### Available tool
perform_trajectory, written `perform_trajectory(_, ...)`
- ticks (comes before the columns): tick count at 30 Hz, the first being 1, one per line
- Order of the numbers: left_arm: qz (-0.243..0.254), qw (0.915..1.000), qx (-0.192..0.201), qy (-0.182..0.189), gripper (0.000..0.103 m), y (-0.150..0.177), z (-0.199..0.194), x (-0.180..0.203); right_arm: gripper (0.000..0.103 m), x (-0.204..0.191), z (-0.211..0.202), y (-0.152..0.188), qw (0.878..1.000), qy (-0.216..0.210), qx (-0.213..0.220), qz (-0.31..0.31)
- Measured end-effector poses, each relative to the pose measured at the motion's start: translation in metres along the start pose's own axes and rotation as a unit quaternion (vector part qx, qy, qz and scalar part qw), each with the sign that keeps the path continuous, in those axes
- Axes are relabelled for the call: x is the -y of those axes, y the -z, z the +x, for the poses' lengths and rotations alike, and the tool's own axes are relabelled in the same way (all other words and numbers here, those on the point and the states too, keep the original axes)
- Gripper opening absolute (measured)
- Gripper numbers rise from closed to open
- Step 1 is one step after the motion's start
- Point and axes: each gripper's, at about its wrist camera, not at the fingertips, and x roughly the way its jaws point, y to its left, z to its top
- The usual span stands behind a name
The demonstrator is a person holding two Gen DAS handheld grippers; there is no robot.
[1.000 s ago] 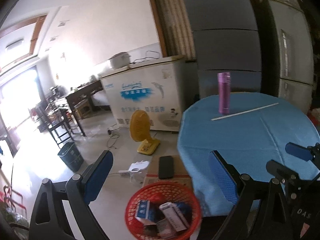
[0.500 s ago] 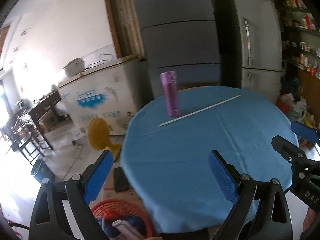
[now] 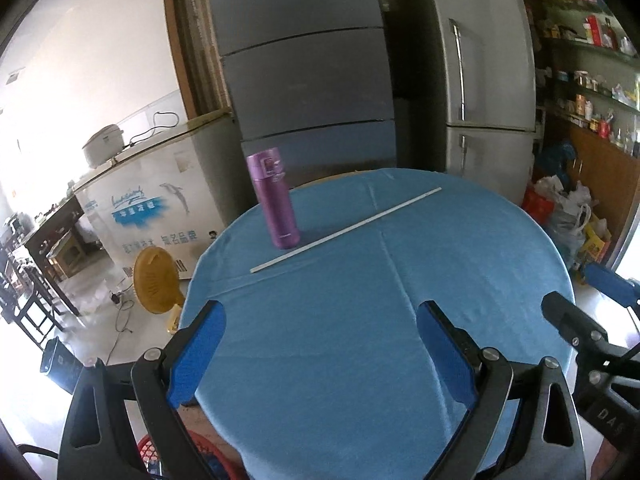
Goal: Collect trash
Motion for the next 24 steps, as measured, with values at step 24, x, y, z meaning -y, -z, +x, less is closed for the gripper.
perform_trajectory(24, -0.003, 0.9996, -0.025, 0.011, 0.096, -0.007, 0.033, -0.004, 0.07, 0.001, 0.034, -0.006, 0.999, 0.022, -0.029, 0.006)
